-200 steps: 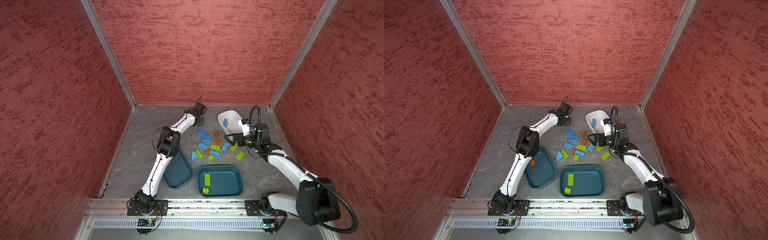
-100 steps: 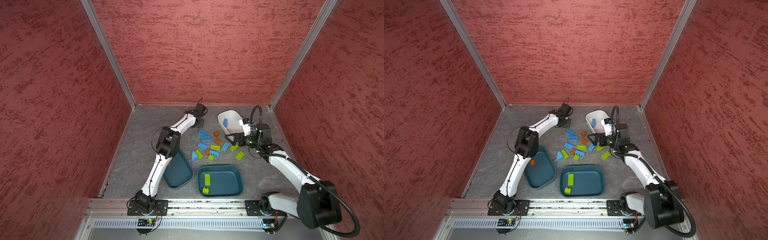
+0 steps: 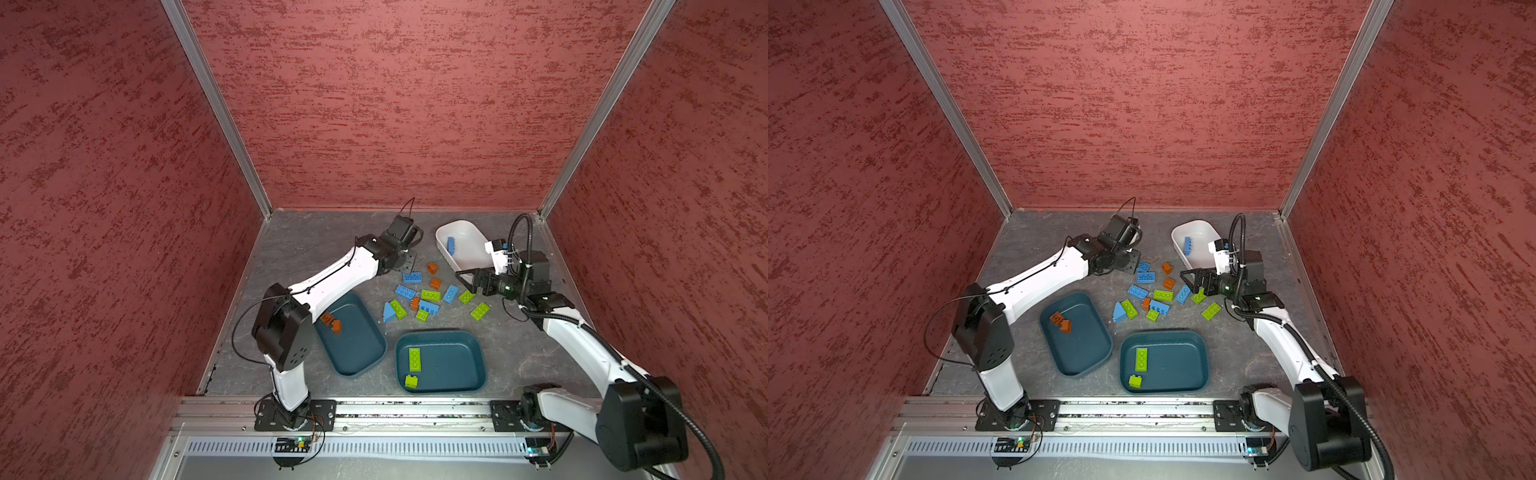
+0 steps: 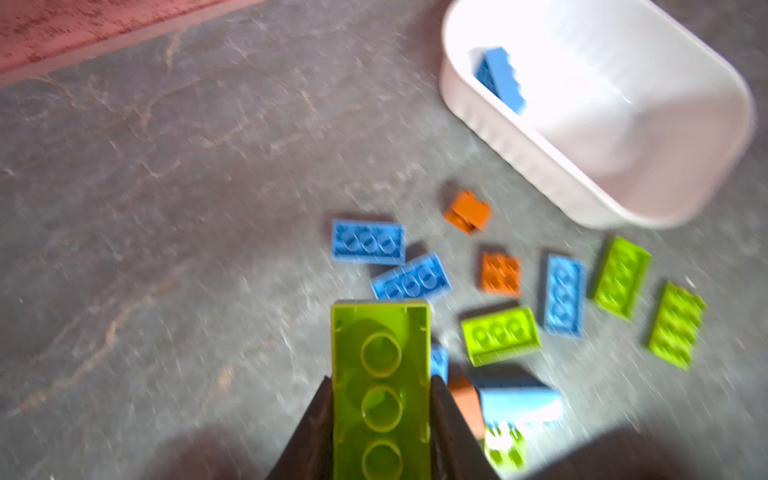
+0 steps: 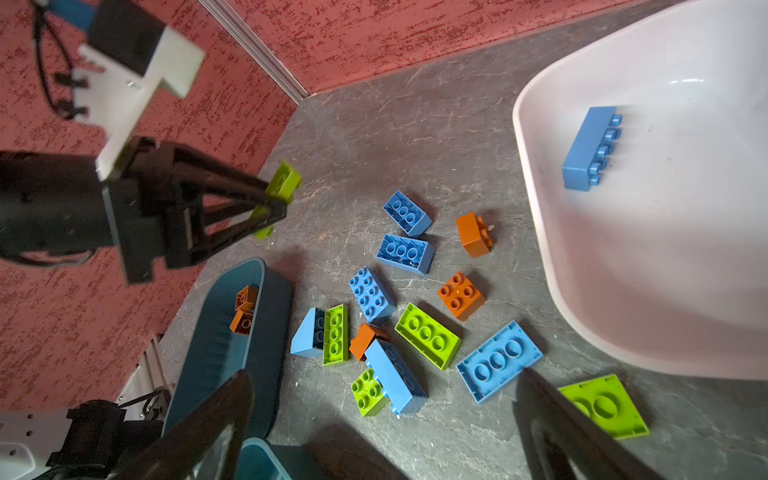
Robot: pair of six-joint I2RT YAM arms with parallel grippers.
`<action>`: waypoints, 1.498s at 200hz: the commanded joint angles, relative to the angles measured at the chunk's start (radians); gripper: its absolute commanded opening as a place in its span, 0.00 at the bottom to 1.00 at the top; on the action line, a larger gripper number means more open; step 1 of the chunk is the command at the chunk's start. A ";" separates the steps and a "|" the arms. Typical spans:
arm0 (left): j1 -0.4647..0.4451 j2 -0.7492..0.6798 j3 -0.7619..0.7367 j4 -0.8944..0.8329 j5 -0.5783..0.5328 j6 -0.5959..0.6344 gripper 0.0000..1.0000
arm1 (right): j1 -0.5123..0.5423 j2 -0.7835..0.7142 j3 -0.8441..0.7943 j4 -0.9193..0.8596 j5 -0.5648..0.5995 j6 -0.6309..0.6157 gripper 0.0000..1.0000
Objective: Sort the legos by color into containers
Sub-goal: 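Carry the lime-green brick over the teal tray holding lime-green bricks, then release the lime-green brick into the teal tray and raise the left gripper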
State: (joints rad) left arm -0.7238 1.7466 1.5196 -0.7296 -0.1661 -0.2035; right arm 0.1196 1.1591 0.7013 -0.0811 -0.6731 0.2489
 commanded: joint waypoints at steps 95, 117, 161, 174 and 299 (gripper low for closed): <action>-0.511 -0.197 -0.367 -0.016 0.004 -0.587 0.29 | -0.005 -0.035 0.001 -0.075 0.014 -0.029 0.99; -0.532 -0.170 -0.441 0.112 0.080 -0.705 0.29 | -0.005 -0.038 -0.004 -0.070 0.015 -0.021 0.99; -0.549 -0.073 -0.421 0.153 0.065 -0.742 0.32 | -0.005 -0.041 -0.033 -0.040 0.015 -0.004 0.99; -0.543 -0.059 -0.410 0.153 0.069 -0.740 0.34 | -0.005 -0.042 -0.033 -0.044 0.016 -0.005 0.99; -0.277 -0.111 -0.249 -0.146 -0.074 -0.678 0.71 | -0.004 -0.001 0.018 -0.014 -0.017 -0.010 0.99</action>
State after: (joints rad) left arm -1.0592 1.6405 1.2522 -0.7609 -0.1440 -0.8593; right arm 0.1196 1.1454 0.6792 -0.1360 -0.6701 0.2466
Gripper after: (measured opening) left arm 0.698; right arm 0.989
